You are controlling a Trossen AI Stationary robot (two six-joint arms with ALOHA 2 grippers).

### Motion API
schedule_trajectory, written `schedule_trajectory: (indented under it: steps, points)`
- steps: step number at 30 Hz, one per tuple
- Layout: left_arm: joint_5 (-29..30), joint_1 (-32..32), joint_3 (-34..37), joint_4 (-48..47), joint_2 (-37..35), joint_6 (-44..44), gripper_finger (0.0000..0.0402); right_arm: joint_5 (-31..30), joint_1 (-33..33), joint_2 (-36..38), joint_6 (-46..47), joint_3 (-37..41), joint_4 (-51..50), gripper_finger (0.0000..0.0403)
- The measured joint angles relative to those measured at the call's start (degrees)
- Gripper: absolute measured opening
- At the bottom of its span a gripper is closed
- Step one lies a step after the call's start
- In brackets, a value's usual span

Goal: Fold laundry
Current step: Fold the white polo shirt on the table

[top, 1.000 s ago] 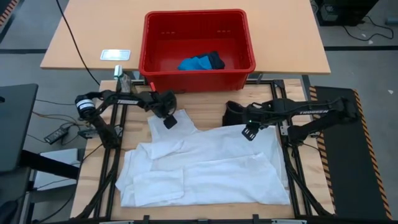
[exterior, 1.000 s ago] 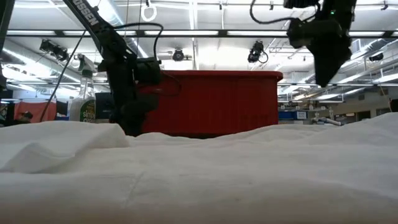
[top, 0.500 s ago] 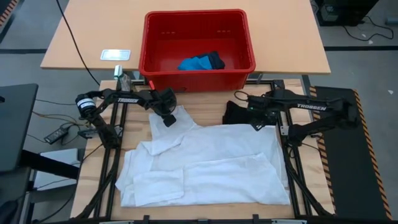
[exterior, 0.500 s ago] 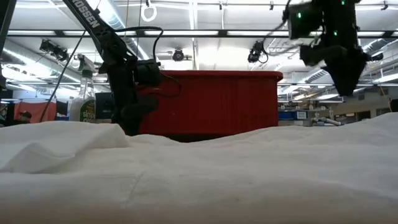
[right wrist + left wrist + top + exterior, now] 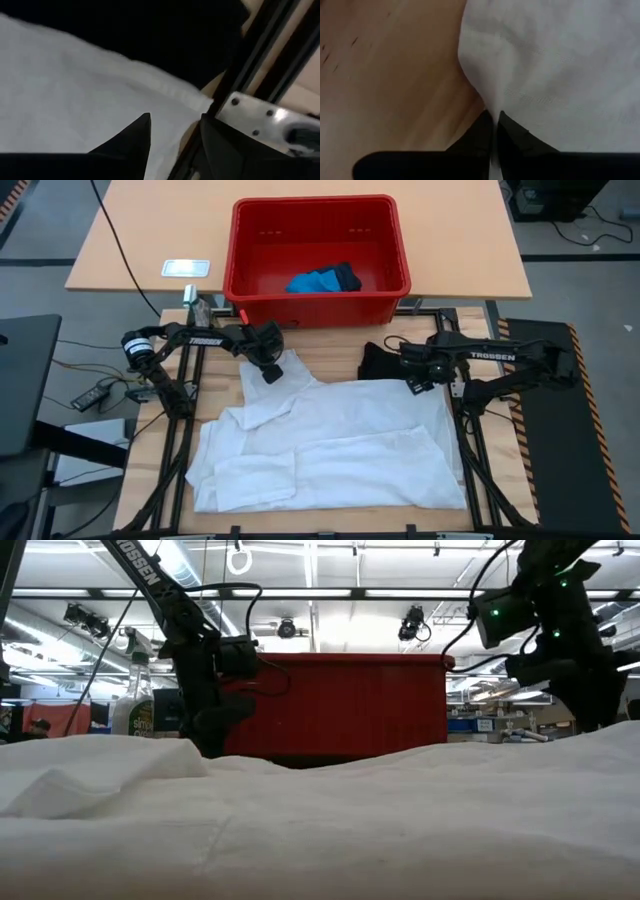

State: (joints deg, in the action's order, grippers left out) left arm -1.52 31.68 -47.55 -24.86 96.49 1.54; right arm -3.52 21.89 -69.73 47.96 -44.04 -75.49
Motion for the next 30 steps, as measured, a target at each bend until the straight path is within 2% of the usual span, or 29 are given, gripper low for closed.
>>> schedule_trajectory:
  steps: [5, 16, 19, 24, 27, 30]
  points:
    - [-0.1, 0.0, 0.1, 1.1, 0.0, -1.2, 0.0023, -2.0, 1.5, 0.0, -0.1, 1.1, 1.9, 0.0171]
    - [-0.3, 0.0, 0.2, 2.4, 0.1, -1.3, 0.0014, 1.2, 4.5, 0.0, -0.1, 6.8, 7.7, 0.0153]
    - [-0.3, 0.0, 0.2, 2.2, 0.1, -1.2, 0.0008, 1.2, 4.7, 0.0, -1.3, 7.0, 7.7, 0.0118]
    - [0.7, 0.0, 0.2, 1.9, -0.9, -1.2, 0.0003, -0.4, 5.1, 0.0, -3.2, 7.0, 7.6, 0.0016]
    - [3.8, -0.1, 0.5, 0.7, -3.0, -1.3, 0.0002, -1.2, 5.2, 0.0, -3.6, 7.0, 7.6, 0.001]
    - [5.4, 0.1, 0.7, -1.1, -5.9, -1.4, 0.0001, 0.9, 4.5, 0.4, -4.2, 6.2, 6.9, 0.0005]
